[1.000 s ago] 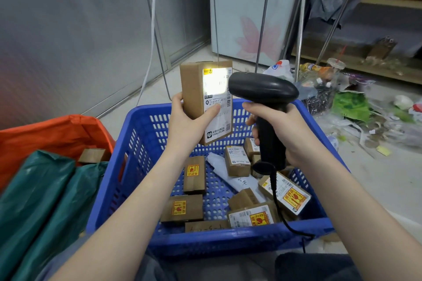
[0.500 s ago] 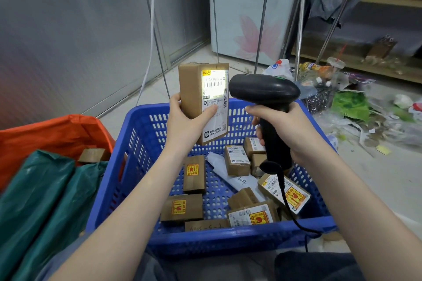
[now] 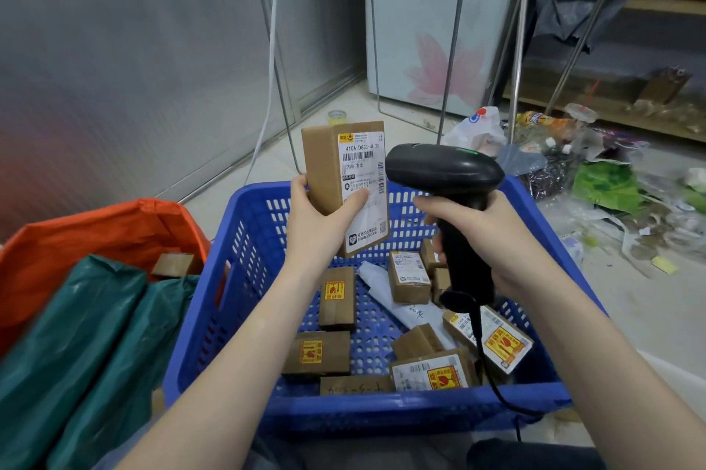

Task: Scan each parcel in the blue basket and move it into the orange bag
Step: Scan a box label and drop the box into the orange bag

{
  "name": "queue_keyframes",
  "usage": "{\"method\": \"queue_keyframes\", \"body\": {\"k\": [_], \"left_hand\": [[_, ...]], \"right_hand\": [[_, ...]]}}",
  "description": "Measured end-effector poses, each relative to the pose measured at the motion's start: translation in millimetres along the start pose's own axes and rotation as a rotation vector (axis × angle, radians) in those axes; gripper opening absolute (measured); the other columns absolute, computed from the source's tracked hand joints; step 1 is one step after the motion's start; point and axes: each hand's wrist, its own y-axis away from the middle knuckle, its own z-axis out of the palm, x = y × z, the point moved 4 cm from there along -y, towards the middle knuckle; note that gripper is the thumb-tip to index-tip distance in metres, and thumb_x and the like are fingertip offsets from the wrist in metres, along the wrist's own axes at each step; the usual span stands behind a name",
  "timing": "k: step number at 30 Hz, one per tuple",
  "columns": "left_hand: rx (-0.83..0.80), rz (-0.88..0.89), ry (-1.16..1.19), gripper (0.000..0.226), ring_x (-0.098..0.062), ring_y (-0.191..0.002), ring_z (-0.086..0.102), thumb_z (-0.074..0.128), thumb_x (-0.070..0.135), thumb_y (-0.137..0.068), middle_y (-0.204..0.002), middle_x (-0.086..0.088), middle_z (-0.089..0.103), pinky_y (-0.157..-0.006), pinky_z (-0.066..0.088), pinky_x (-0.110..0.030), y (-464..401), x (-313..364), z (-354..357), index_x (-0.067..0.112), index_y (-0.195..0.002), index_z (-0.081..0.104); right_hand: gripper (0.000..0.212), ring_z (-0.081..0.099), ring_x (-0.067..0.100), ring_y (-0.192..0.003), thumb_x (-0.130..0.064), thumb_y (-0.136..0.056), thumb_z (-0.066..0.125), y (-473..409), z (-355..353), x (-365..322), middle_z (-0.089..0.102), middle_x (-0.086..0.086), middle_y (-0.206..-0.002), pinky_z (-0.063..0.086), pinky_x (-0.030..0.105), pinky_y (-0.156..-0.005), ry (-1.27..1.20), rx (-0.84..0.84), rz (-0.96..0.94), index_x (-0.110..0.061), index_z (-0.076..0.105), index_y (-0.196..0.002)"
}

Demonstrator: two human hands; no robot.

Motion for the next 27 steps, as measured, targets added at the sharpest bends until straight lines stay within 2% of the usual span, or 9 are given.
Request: {"method": "queue_keyframes", "body": {"k": [6, 10, 12, 16, 20, 22, 25, 27], "left_hand": [[0.082, -0.059, 0.168, 0.054, -0.007, -0.098, 0.066, 0.073, 0.03, -0.082, -0.11, 0.012, 0.062, -0.078, 0.058, -0.03, 18, 14, -4, 0.03, -0.123, 0.037], [0.106, -0.08, 0.244, 0.052, -0.008, -0.093, 0.067, 0.071, 0.031, -0.083, -0.11, 0.01, 0.062, -0.066, 0.057, -0.023, 34, 29, -19, 0.029, -0.122, 0.038], [0.13, -0.053, 0.257, 0.053, -0.006, -0.09, 0.067, 0.072, 0.028, -0.082, -0.106, 0.012, 0.062, -0.065, 0.057, -0.022, 43, 40, -37, 0.028, -0.123, 0.039], [0.213, 0.005, 0.245, 0.049, -0.007, -0.095, 0.065, 0.074, 0.021, -0.082, -0.106, 0.01, 0.062, -0.074, 0.056, -0.024, 58, 58, -97, 0.022, -0.119, 0.042], [0.293, 0.077, 0.205, 0.051, 0.004, -0.086, 0.06, 0.074, 0.018, -0.081, -0.1, 0.012, 0.06, -0.059, 0.051, -0.01, 73, 74, -168, 0.017, -0.12, 0.041], [0.353, 0.089, 0.187, 0.052, 0.006, -0.086, 0.06, 0.074, 0.02, -0.081, -0.1, 0.014, 0.059, -0.059, 0.051, -0.011, 83, 76, -205, 0.018, -0.121, 0.041], [0.447, 0.115, 0.151, 0.051, 0.015, -0.077, 0.061, 0.074, 0.019, -0.082, -0.101, 0.013, 0.059, -0.059, 0.048, -0.007, 101, 70, -259, 0.017, -0.12, 0.04], [0.517, 0.123, 0.088, 0.05, 0.02, -0.078, 0.058, 0.074, 0.02, -0.082, -0.101, 0.015, 0.059, -0.067, 0.048, -0.007, 115, 58, -296, 0.018, -0.119, 0.041]], "right_hand": [[0.02, 0.055, 0.019, -0.052, -0.023, -0.083, 0.069, 8, 7, -7, 0.054, 0.009, -0.061, 0.048, 0.03, -0.052, -0.056, -0.012, 0.035, -0.008, 0.061, -0.095], [0.021, 0.056, 0.017, -0.055, -0.013, -0.085, 0.061, 28, 19, -23, 0.054, 0.011, -0.066, 0.048, 0.028, -0.051, -0.063, -0.087, 0.034, -0.006, 0.055, -0.105], [0.023, 0.058, 0.017, -0.061, -0.013, -0.085, 0.061, 39, 31, -35, 0.056, 0.011, -0.072, 0.05, 0.027, -0.054, -0.026, -0.143, -0.007, -0.008, 0.056, -0.107], [0.017, 0.06, 0.017, -0.062, -0.014, -0.086, 0.064, 59, 68, -62, 0.058, 0.008, -0.069, 0.052, 0.03, -0.06, 0.041, -0.189, -0.13, -0.012, 0.058, -0.102], [0.02, 0.062, 0.016, -0.062, -0.017, -0.086, 0.066, 69, 122, -80, 0.065, 0.007, -0.07, 0.053, 0.03, -0.061, 0.024, -0.253, -0.162, -0.013, 0.061, -0.105], [0.018, 0.064, 0.015, -0.065, -0.016, -0.087, 0.066, 73, 155, -87, 0.069, 0.007, -0.08, 0.054, 0.031, -0.065, 0.021, -0.311, -0.181, -0.015, 0.061, -0.105], [0.011, 0.065, 0.015, -0.061, -0.012, -0.088, 0.064, 80, 209, -92, 0.07, 0.003, -0.08, 0.055, 0.033, -0.068, 0.017, -0.403, -0.195, -0.015, 0.062, -0.098], [0.014, 0.066, 0.019, -0.061, -0.012, -0.089, 0.063, 83, 242, -88, 0.071, 0.005, -0.082, 0.054, 0.04, -0.074, 0.025, -0.467, -0.177, -0.012, 0.061, -0.102]]}}
